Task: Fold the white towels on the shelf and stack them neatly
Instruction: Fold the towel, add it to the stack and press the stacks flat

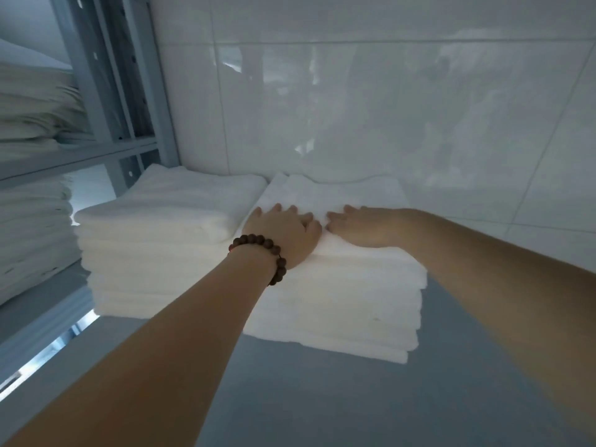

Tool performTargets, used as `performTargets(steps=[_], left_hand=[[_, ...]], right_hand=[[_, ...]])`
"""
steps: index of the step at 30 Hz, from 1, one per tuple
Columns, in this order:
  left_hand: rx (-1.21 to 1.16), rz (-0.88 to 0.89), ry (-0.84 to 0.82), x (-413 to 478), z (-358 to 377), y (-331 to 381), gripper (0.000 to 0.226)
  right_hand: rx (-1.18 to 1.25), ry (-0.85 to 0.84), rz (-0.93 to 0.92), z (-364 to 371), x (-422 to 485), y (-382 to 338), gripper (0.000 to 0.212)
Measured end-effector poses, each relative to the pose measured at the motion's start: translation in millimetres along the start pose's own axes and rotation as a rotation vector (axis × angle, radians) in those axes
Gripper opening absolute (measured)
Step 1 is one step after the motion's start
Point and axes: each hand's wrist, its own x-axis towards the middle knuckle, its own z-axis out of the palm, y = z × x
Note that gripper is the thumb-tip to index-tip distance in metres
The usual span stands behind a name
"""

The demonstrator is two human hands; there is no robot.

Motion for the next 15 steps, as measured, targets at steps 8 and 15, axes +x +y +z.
performTargets(steps=[8, 15], left_hand=[[0.139, -0.007, 0.040, -12, -36, -24, 0.051], [0.056, -0.179, -0.106, -35, -27, -62, 0.052]], right_hand=[[0.013, 0.045, 0.141, -9, -11, 14, 0.057], [-0.080, 0.183, -0.060, 14, -2, -84, 0.050]])
